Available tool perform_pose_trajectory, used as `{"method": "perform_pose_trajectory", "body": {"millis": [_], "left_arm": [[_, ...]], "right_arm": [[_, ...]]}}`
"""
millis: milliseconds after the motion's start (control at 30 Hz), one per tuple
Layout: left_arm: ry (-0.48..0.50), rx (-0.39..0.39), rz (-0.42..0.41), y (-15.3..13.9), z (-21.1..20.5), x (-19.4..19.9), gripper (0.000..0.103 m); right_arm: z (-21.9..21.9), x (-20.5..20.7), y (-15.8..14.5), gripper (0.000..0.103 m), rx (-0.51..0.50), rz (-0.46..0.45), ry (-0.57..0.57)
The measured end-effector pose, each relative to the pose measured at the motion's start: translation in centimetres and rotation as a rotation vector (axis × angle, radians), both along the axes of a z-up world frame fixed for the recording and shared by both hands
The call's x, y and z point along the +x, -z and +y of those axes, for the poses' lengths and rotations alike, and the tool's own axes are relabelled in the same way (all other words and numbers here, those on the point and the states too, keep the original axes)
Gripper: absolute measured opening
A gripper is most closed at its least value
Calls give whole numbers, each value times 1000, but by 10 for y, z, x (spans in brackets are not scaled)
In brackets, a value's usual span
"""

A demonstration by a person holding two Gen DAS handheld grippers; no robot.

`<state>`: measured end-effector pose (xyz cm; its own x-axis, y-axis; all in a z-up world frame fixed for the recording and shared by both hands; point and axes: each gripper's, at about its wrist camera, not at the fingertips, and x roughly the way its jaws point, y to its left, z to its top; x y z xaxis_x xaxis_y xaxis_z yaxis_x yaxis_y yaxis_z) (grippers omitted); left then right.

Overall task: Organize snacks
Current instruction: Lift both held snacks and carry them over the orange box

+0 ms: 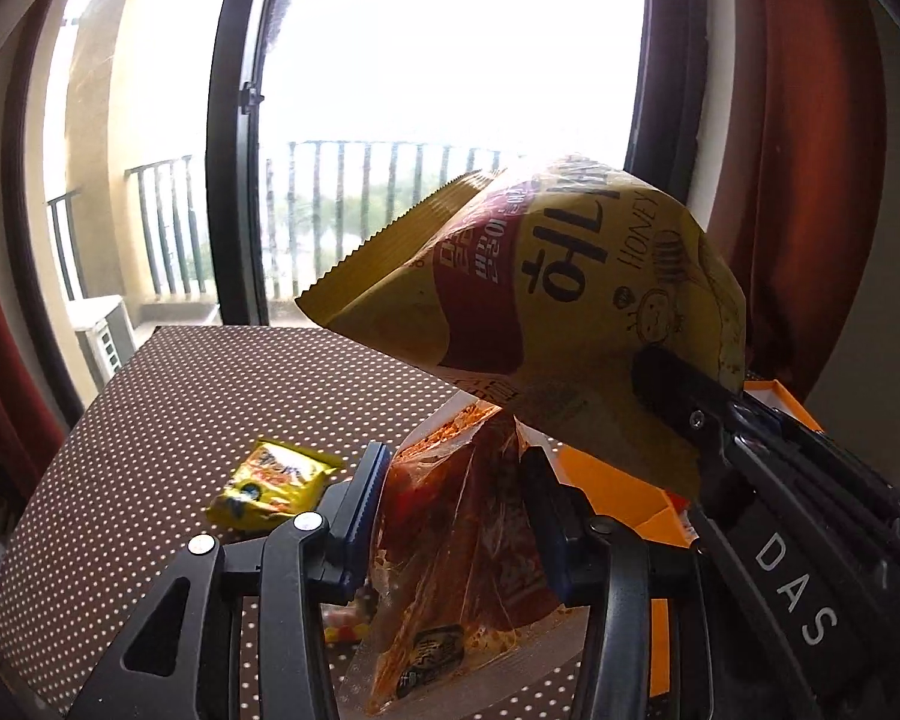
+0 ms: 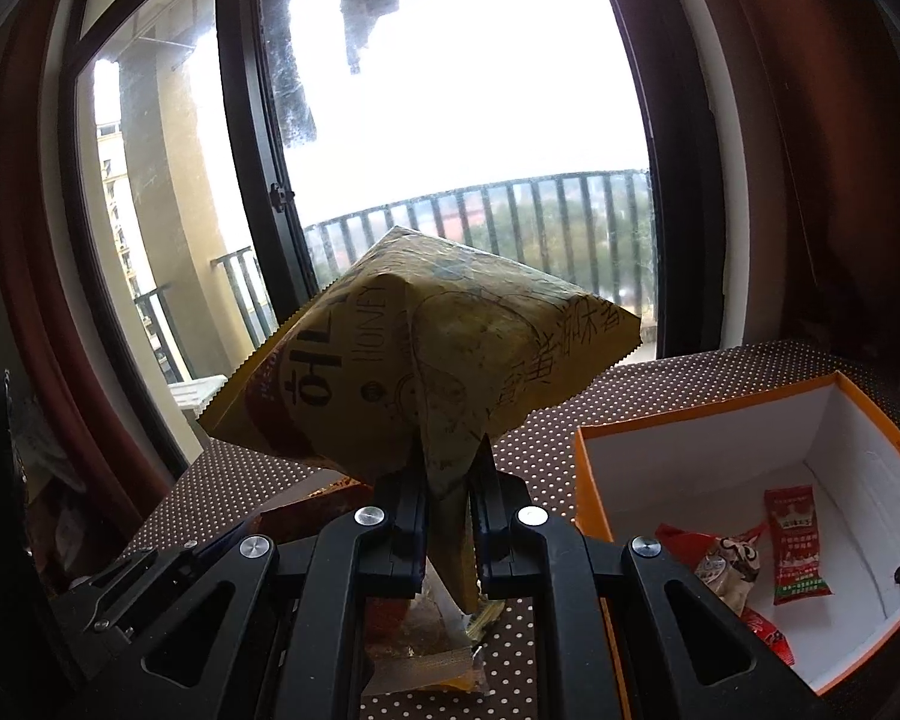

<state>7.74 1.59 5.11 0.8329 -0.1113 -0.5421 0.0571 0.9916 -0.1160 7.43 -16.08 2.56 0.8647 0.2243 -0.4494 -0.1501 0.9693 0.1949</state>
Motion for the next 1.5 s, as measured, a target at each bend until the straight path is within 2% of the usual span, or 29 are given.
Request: {"method": "perform_pose_trajectory", "body": {"millis": [367,1000,1133,1200,1500], "left_arm": [[86,-15,-13,-6,-40,6,45],[248,13,-45,-14,-110,26,45],[296,12,-32,-10,-125,33,44],[322,26,-32,-8,-133,36,36],[412,44,84,26,-160,59,36]], "right_arm": [[-42,-8,-5,14,13,-22,88],[-111,-21,-9,14,24,-54,249],[-128,-22,-8,14,28,-48,289],[-137,-23,-6,14,29,-42,312],[-173,-20,22,14,60,52,382]]}}
